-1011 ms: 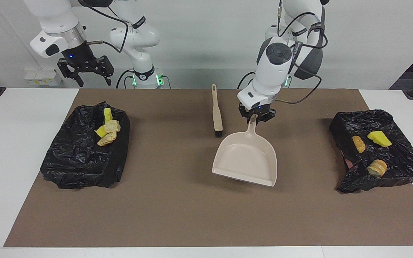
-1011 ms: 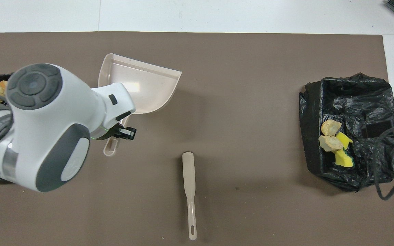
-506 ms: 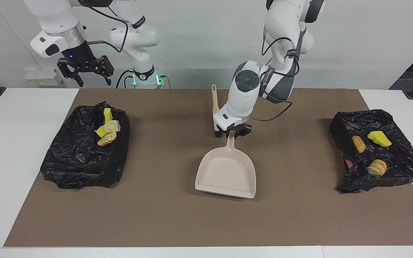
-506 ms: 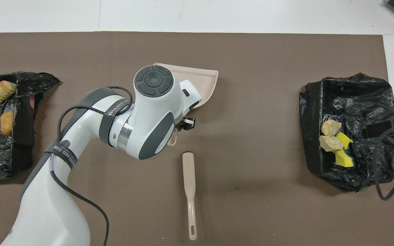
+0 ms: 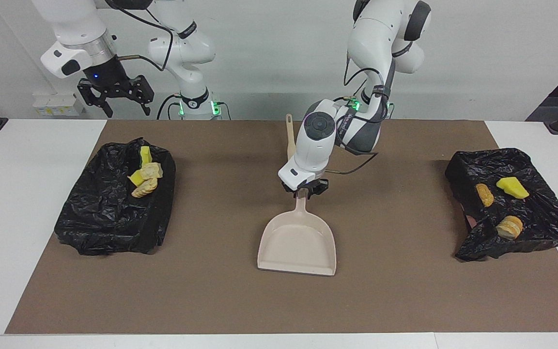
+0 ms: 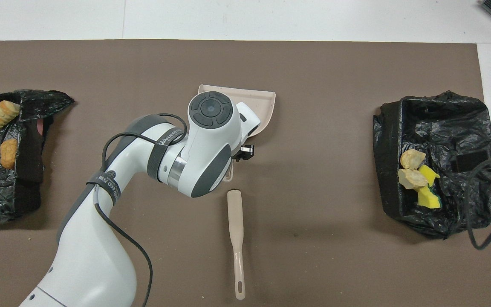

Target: Sweep and dump trash in bin

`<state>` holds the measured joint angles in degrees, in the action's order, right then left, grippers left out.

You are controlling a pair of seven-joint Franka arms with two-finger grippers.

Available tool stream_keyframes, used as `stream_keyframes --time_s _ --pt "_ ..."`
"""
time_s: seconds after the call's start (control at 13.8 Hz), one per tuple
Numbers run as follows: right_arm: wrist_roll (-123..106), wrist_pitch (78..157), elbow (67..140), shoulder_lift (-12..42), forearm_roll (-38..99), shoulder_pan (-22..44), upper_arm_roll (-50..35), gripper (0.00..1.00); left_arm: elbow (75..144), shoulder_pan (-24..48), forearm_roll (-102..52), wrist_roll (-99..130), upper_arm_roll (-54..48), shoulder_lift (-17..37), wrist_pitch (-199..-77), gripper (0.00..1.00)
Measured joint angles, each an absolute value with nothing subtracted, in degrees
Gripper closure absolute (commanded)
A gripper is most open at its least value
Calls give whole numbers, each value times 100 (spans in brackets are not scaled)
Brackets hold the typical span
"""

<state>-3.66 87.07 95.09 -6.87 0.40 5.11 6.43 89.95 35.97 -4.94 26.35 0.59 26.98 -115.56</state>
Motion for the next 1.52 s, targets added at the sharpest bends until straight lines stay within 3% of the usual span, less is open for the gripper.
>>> stream_keyframes --time_s 0.51,0.94,1.52 --pt "-366 8707 9508 -687 40 511 643 0 8859 3218 -444 2613 578 2094 -11146 0" --pt "-366 8707 9508 -687 40 511 643 0 8766 1775 -652 1273 576 1707 -10532 0" --pt "-366 8707 9508 -687 40 511 643 0 8612 515 -673 -578 626 1071 -9903 0"
